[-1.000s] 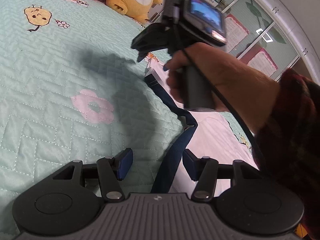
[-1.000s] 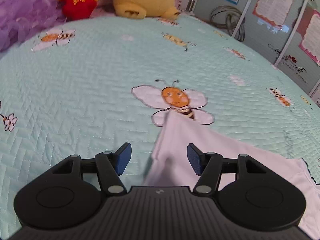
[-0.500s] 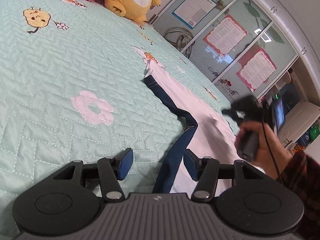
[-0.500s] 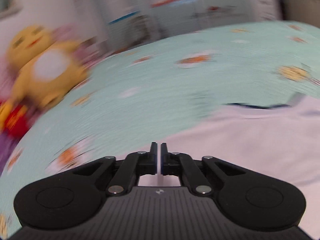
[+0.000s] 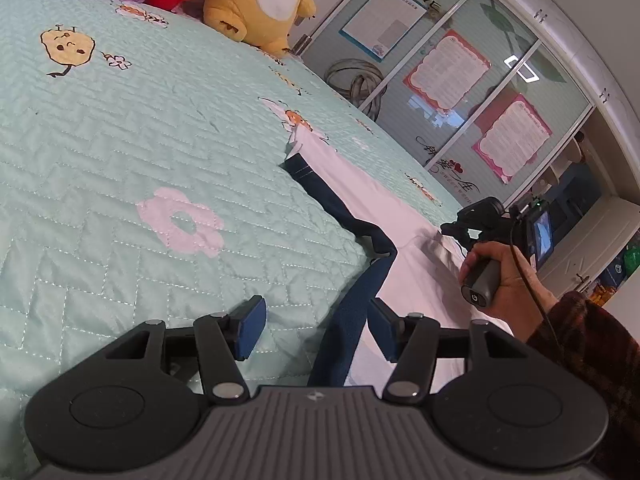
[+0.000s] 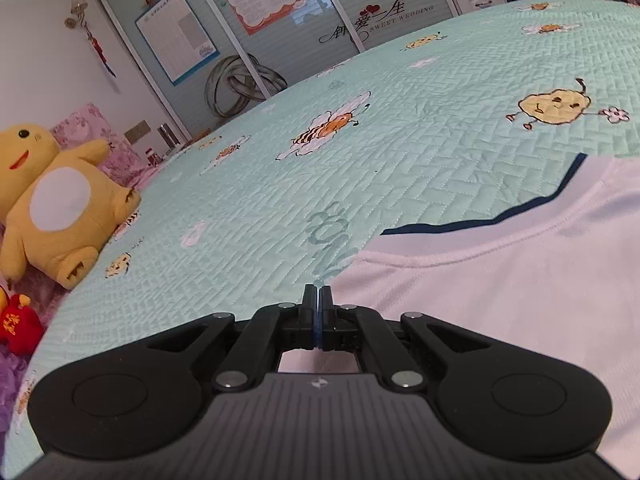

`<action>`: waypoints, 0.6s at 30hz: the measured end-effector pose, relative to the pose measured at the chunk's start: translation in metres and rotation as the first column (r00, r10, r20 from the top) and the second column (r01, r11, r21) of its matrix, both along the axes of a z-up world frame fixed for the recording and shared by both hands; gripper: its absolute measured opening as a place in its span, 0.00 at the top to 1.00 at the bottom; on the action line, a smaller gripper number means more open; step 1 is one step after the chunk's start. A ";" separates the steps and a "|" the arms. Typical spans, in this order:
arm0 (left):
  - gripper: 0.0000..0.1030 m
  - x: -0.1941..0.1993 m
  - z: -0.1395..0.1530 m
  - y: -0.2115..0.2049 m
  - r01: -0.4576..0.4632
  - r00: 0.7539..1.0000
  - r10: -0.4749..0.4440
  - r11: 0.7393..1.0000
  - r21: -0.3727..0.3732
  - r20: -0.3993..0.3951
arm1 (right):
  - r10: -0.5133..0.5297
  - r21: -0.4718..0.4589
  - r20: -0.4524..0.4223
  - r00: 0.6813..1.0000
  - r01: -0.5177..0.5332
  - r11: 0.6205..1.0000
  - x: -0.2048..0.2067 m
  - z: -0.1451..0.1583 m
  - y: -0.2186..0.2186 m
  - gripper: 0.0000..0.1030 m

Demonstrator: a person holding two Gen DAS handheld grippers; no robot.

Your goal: Fold clothes

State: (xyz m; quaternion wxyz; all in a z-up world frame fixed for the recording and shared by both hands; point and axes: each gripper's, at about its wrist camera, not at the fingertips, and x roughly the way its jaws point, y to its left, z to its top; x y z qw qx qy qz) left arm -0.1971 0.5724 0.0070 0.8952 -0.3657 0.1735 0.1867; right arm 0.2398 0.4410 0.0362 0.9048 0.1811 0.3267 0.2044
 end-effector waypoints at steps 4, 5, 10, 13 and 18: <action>0.41 0.000 0.000 -0.001 0.000 1.000 0.000 1.000 0.002 0.002 | 0.025 -0.040 0.020 0.999 -0.024 0.999 0.001 0.001 0.008 1.00; 0.41 0.000 0.000 -0.001 0.001 1.000 -0.001 1.000 0.003 0.002 | 0.031 -0.049 0.021 0.999 -0.030 0.998 0.001 0.001 0.010 1.00; 0.40 -0.001 0.000 -0.002 0.001 1.000 -0.001 1.000 0.008 0.002 | 0.054 -0.144 0.023 0.998 -0.051 0.988 0.002 -0.014 0.022 1.00; 0.40 0.000 -0.001 -0.002 0.001 1.000 -0.002 1.000 0.009 0.002 | 0.067 -0.171 0.018 0.998 -0.063 0.983 0.004 -0.018 0.026 1.00; 0.40 0.000 -0.001 -0.002 0.002 1.000 -0.002 1.000 0.010 0.003 | 0.079 -0.142 -0.011 0.997 -0.079 0.987 0.009 -0.012 0.020 1.00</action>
